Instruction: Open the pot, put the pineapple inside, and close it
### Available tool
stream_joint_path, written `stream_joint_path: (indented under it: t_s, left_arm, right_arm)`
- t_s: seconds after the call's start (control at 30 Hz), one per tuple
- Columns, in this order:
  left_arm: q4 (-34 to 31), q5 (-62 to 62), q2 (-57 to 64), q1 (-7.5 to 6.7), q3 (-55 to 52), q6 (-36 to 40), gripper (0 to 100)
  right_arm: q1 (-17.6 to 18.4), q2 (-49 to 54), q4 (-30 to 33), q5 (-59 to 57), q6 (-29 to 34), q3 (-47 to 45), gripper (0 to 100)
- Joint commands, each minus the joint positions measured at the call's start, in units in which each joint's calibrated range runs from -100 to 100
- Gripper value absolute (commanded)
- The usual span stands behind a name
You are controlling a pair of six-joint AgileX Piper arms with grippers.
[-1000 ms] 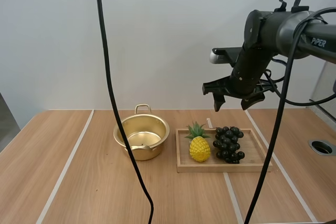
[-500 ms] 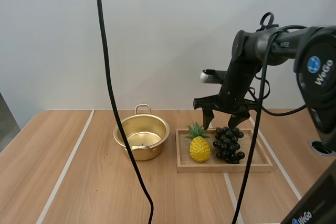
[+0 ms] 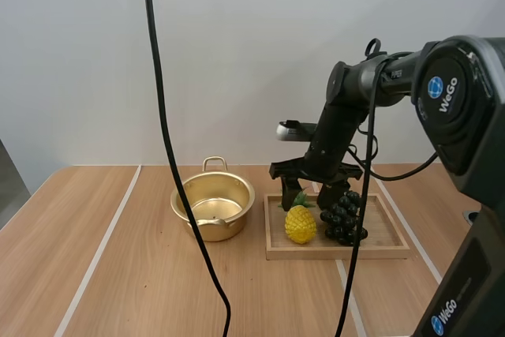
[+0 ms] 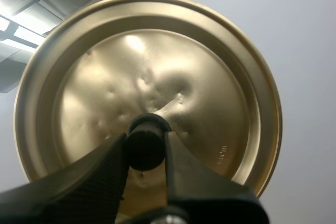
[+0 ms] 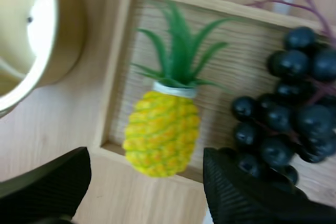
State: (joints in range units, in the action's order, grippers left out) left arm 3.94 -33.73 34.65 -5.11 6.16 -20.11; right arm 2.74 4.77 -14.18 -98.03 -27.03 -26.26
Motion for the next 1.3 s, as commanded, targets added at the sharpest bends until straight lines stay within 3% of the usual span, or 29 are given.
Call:
stream_joint_path:
  t_s: [0.0,1.27]
  left_arm:
    - [-0.12,2.06,0.19,-0.03,0.50,0.64,0]
    - [-0.38,4.33,0.19,-0.03,0.50,0.64,0]
  right_arm:
    - [0.54,0.45,-0.35,-0.32,-1.02,-0.22,100]
    - [0.60,-6.97,0.00,-1.58,-3.49,-0.22,100]
